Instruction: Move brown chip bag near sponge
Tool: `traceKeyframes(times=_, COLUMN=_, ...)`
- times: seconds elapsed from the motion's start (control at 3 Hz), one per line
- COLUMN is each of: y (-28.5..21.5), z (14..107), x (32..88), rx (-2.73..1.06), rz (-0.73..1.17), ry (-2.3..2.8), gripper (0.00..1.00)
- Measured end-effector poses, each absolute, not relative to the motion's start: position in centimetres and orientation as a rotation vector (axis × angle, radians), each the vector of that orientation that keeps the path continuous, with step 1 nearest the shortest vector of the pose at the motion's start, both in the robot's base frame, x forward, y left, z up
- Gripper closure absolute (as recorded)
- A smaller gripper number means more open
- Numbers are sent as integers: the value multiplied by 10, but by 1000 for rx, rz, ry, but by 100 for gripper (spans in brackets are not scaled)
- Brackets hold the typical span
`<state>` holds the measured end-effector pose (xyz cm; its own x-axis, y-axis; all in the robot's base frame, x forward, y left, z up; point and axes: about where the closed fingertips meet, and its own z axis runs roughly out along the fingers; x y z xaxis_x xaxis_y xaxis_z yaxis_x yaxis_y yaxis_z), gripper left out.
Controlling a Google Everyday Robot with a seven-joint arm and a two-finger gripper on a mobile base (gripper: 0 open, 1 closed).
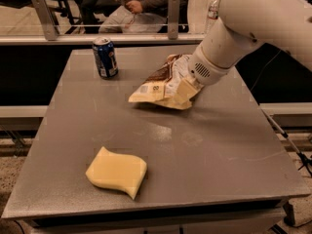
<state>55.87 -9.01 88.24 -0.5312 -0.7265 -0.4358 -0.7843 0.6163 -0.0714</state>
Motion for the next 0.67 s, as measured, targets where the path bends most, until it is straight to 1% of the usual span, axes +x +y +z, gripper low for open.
traceKeyframes(times=0.67, y=-45, z=895, x=512, rx=-1325, rz=372, ry=2320, gripper=100)
